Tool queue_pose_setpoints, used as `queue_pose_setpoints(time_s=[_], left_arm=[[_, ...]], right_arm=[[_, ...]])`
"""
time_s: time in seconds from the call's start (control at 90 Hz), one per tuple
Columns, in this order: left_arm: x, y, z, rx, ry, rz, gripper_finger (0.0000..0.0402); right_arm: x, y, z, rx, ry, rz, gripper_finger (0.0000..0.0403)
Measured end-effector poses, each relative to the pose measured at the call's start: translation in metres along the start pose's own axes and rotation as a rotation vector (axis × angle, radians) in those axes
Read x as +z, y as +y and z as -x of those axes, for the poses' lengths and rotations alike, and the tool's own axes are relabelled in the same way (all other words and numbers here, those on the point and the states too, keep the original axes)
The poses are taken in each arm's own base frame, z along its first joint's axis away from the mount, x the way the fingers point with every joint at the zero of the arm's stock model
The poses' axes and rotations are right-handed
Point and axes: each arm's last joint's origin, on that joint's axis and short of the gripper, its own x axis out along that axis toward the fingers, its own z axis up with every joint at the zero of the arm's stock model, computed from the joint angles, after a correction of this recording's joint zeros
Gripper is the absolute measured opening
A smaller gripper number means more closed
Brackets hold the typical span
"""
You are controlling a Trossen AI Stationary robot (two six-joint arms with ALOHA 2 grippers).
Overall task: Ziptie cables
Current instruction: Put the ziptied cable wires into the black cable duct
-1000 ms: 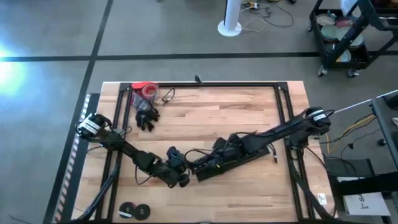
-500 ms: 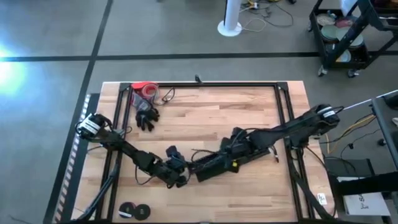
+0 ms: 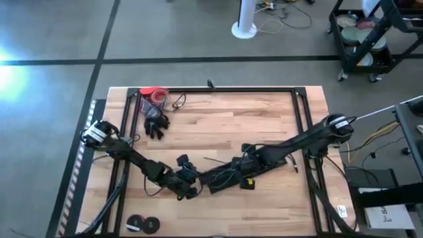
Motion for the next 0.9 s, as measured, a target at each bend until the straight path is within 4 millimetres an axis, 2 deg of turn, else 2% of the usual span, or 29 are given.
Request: queue_pose_setpoints(time_s=[0.144, 0.278, 0.378, 0.533, 0.644, 0.744, 0.9], left_arm=[[0.0, 0.0, 0.0, -0.001, 0.001, -0.004, 0.0], [-0.001, 0.0, 0.0, -0.003, 0.005, -0.009, 0.0], [-0.001, 0.0, 0.0, 0.0, 0.01, -0.011, 0.0], [-0.002, 0.001, 0.0, 0.006, 0.019, -0.013, 0.0], [-0.002, 0.001, 0.0, 0.006, 0.02, -0.013, 0.0], [-0.002, 0.001, 0.0, 0.007, 0.022, -0.012, 0.0], [-0.003, 0.001, 0.0, 0.007, 0.023, -0.012, 0.0]], right_arm=[[0.002, -0.001, -0.017, -0.014, 0.025, 0.015, 0.0003], [0.006, -0.003, -0.023, -0.012, 0.011, 0.005, 0.0001], [0.007, -0.003, -0.018, -0.007, 0.027, 0.008, 0.0001], [0.009, 0.002, 0.009, 0.07, 0.042, 0.005, 0.0], [0.008, 0.002, 0.019, 0.06, 0.027, 0.004, 0.0], [0.008, 0.0, 0.02, 0.018, 0.002, -0.007, 0.0], [0.008, -0.001, 0.006, -0.03, 0.018, 0.0, 0.0]])
